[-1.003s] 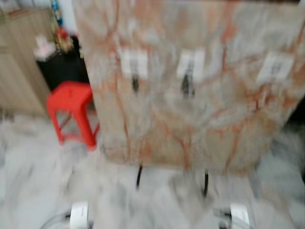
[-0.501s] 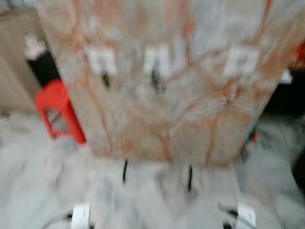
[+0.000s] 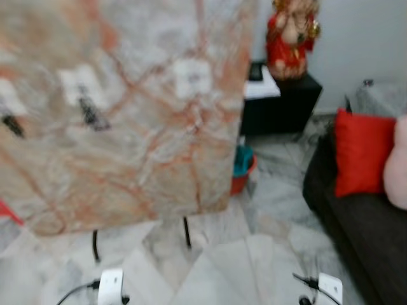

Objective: Hang keys on a hook

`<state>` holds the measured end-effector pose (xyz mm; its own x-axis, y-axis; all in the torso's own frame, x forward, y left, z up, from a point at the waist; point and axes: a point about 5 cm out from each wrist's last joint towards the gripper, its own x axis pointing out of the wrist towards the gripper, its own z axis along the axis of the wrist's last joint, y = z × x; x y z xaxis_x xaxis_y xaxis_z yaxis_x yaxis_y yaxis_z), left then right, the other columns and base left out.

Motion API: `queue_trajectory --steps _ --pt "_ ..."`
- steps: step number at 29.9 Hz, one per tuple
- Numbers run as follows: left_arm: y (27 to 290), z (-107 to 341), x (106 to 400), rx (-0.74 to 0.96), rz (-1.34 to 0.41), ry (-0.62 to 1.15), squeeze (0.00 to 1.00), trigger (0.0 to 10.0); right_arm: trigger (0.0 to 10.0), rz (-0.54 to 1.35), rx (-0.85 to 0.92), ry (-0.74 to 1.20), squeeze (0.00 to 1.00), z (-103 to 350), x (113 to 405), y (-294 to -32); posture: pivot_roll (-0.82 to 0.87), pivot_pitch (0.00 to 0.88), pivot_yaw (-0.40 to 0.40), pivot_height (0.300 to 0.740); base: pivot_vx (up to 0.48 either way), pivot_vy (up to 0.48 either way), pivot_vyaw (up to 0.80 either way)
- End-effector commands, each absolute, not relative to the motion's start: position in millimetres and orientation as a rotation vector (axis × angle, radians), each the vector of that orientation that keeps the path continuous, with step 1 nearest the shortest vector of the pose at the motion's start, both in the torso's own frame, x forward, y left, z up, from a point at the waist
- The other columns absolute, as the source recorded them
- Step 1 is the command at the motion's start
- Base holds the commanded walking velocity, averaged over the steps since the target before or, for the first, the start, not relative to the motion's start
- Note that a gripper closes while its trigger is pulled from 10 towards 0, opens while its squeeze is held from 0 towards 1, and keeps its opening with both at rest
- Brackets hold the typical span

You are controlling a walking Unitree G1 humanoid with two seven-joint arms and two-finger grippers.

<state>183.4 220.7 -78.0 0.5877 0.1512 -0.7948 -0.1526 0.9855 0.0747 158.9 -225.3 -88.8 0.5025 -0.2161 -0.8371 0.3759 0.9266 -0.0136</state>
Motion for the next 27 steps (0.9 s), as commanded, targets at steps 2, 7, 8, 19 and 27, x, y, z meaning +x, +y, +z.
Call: queue_trajectory --steps 2,7,8,19,27 --pt "216.8 -81.5 178.2 0.002 0.162 0.949 0.00 10.0 10.0 -0.350 0.167 0.971 0.00 -87.1 161.9 -227.0 -0.16 0.000 0.022 0.740 0.000 -0.476 0.00" --pt "215.7 -81.8 177.8 0.001 0.160 0.949 0.00 10.0 10.0 -0.326 0.145 0.980 0.00 -87.6 161.3 -226.0 -0.16 0.000 0.021 0.740 0.000 -0.480 0.00" --pt "215.6 -82.0 177.5 0.001 0.160 0.949 0.00 10.0 10.0 -0.318 0.135 0.981 0.00 -87.6 161.3 -226.0 -0.16 0.000 0.020 0.740 0.000 -0.480 0.00" --pt "214.3 -71.4 196.6 0.054 0.145 0.854 0.00 10.0 10.0 -0.281 0.094 1.005 0.00 -89.8 157.9 -222.6 -0.16 0.000 0.023 0.740 0.000 -0.305 0.33" --pt "224.6 -5.3 270.8 0.088 0.160 0.399 0.00 10.0 10.0 -0.274 0.081 1.010 0.00 -90.8 156.2 -220.9 -0.16 0.000 0.031 0.740 0.000 0.000 0.00"
